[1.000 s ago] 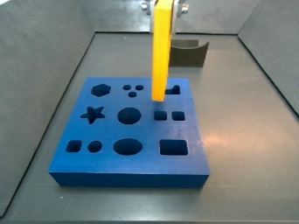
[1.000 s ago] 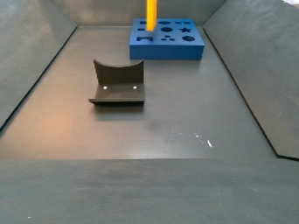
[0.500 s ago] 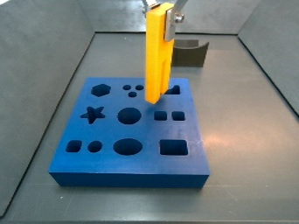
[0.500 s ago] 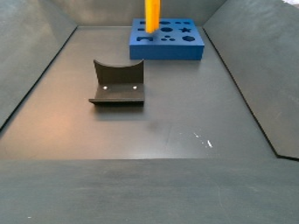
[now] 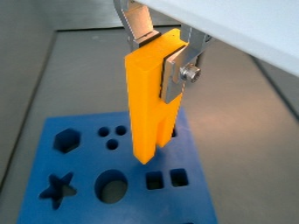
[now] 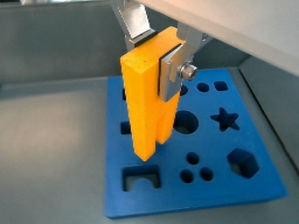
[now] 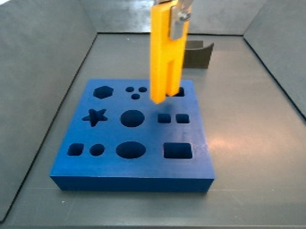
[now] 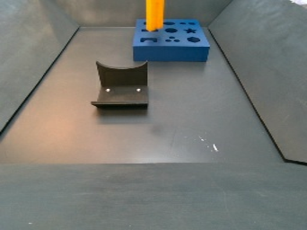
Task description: Insert the double-square object.
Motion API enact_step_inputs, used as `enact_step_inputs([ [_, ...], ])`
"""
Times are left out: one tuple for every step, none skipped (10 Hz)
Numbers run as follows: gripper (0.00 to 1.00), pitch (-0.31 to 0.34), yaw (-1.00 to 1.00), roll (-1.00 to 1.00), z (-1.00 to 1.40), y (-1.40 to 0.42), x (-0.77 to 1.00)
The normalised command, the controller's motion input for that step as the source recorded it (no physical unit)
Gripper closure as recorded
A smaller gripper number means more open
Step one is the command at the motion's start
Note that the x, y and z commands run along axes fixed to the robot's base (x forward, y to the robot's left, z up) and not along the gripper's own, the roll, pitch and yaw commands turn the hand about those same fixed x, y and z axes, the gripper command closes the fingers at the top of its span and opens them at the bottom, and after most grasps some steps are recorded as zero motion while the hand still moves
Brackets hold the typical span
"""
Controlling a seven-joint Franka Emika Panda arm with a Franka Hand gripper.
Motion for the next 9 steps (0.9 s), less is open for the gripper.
enact_step_inputs([
  [1.00, 0.033, -0.73, -0.14, 0.18, -0.09, 0.35],
  [1.00, 0.017, -0.77, -0.10, 0.07, -0.09, 0.31],
  [1.00, 0.019, -0.83, -0.06, 0.00, -0.07, 0.23],
  [1.00, 0.083, -0.91, 0.00, -0.02, -0.02, 0.01],
  [1.00, 0.154, -0.94, 0.00, -0.04, -0.02, 0.00],
  [1.00, 0.179, -0.92, 0.00, -0.03, -0.03, 0.00],
  [1.00, 0.190, -0.91, 0.00, -0.03, -0.03, 0.00],
  [1.00, 0.184, -0.88, 0.00, -0.05, -0.11, 0.00],
  [1.00, 0.186, -0.83, 0.00, -0.05, -0.15, 0.00],
])
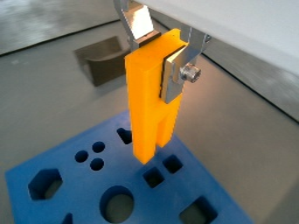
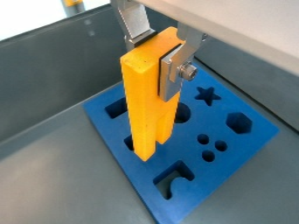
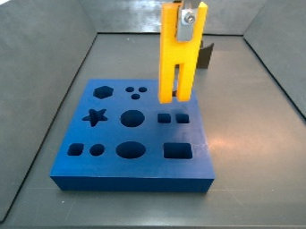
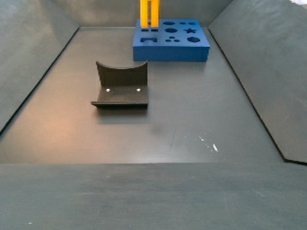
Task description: Insert the double-square object.
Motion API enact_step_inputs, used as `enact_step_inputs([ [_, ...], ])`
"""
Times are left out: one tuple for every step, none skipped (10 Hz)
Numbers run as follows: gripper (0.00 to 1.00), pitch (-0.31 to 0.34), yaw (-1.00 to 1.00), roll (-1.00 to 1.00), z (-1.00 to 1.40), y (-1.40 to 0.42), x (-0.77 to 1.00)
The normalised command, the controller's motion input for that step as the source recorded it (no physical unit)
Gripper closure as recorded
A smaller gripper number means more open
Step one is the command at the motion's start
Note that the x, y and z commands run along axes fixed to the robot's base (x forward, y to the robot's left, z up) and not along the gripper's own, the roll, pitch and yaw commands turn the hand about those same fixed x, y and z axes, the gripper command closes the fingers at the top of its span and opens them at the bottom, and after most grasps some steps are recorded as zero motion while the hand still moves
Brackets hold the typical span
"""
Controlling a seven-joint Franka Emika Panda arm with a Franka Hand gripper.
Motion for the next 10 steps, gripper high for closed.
enact_step_inputs([
  [1.00, 0.229, -0.80, 0.00, -0.05, -0.15, 0.00],
  [1.00, 0.231, -0.74, 0.00, -0.04, -0.19, 0.00],
  [1.00, 0.220, -0.70, 0.00, -0.05, -0.19, 0.04],
  [1.00, 0.169, -0.46, 0.00, 0.00, -0.18, 0.35],
  [1.00, 0.000, 0.00, 0.00, -0.11, -0.02, 0.00],
  [1.00, 0.121, -0.06, 0.11, -0.23, -0.13, 0.24],
  [1.00, 0.227, -0.04, 0.23, -0.25, -0.26, 0.29],
  [1.00, 0.173, 0.00, 0.22, -0.11, -0.28, 0.05],
  [1.00, 0.131, 0.08, 0.19, -0.01, -0.29, 0.05],
  [1.00, 0.090, 0.03, 0.14, -0.10, -0.08, 0.07],
])
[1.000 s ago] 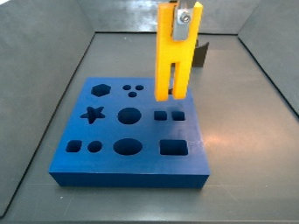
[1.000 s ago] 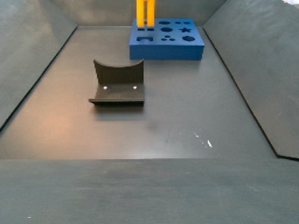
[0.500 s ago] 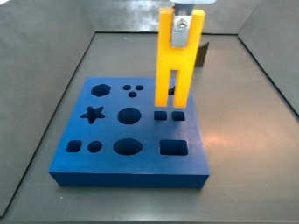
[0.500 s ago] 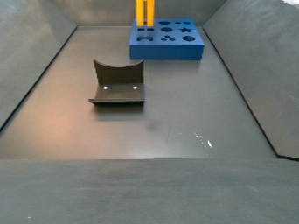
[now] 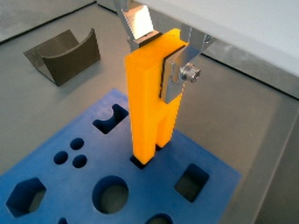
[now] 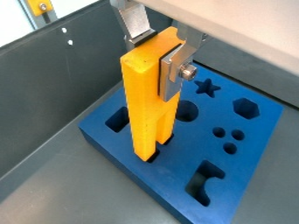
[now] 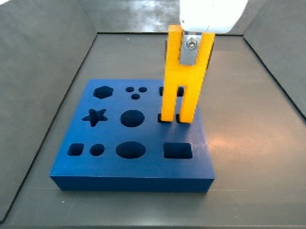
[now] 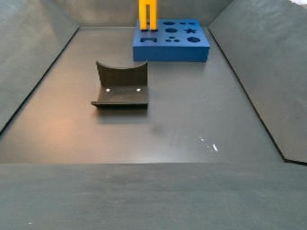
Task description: Insert the double-square object.
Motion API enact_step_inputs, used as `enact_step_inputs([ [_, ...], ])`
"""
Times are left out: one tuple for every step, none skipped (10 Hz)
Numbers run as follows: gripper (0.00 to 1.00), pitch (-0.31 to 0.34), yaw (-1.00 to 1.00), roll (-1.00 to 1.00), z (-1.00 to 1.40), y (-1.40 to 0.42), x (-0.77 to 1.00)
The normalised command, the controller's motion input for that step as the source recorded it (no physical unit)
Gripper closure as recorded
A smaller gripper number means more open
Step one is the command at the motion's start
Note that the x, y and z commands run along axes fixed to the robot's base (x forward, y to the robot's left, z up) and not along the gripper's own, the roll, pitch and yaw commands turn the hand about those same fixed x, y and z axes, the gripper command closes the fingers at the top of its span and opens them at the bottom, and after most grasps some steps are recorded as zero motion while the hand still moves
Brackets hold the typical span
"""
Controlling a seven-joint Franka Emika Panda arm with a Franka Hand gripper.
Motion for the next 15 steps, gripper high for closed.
enact_step_inputs([
  [1.00, 0.066, 0.00, 0.06, 0.00, 0.00, -0.02],
  [1.00, 0.040, 0.00, 0.00, 0.00, 0.00, 0.00],
  [1.00, 0.023, 0.01, 0.00, -0.08, 0.00, 0.16],
  [1.00, 0.001, 0.06, 0.00, -0.11, 0.02, 0.04],
  [1.00, 0.000, 0.19, 0.00, -0.13, 0.09, 0.00],
  [1.00, 0.000, 0.22, 0.00, -0.13, 0.03, 0.00],
  [1.00, 0.000, 0.22, 0.00, -0.12, 0.03, 0.00],
  [1.00, -0.026, 0.16, -0.03, -0.11, 0.00, -0.06],
  [1.00, -0.046, 0.05, -0.02, -0.04, -0.01, -0.22],
  [1.00, -0.044, 0.01, -0.02, -0.06, 0.00, -0.24],
  [1.00, -0.031, 0.00, -0.01, -0.06, 0.00, -0.15],
  [1.00, -0.034, 0.00, -0.03, -0.11, 0.00, -0.05],
  [1.00, -0.011, 0.00, -0.02, -0.34, -0.02, 0.14],
  [1.00, -0.047, 0.00, -0.01, -0.68, -0.04, 0.22],
  [1.00, -0.044, 0.00, 0.00, -0.88, -0.03, 0.17],
])
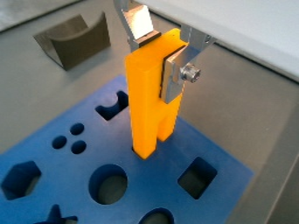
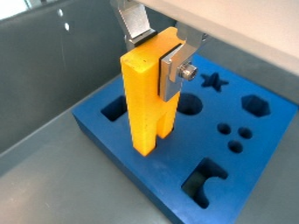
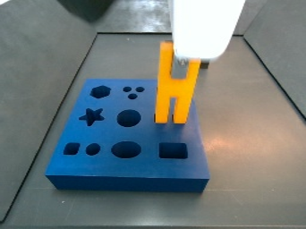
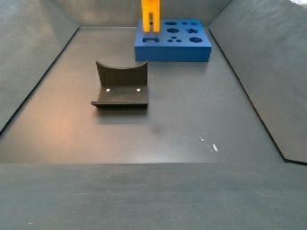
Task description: Insert the double-square object.
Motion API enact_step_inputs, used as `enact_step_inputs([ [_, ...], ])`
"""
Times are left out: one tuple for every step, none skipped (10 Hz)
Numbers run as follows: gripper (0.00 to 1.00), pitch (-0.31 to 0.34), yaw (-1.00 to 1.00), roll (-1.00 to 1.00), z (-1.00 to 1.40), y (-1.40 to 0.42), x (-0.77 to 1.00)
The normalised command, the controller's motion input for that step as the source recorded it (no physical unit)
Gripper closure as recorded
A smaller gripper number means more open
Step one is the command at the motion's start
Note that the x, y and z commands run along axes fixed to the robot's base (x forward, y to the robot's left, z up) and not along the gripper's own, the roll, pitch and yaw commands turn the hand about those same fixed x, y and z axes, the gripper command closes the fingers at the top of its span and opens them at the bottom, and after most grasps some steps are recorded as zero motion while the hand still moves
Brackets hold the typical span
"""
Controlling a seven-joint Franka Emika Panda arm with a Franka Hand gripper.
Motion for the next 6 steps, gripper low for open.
enact_step_inputs([
  [1.00, -0.031, 0.00, 0.01, -0.91, -0.02, 0.01],
  [1.00, 0.000, 0.00, 0.07, -0.79, 0.00, -0.01],
  [1.00, 0.000, 0.00, 0.06, -0.75, 0.00, -0.06],
  [1.00, 0.000, 0.00, 0.03, -0.66, 0.00, -0.04],
  [1.00, -0.006, -0.04, 0.00, -0.45, 0.00, 0.00],
  [1.00, 0.000, 0.00, 0.00, 0.00, 0.00, 0.00],
])
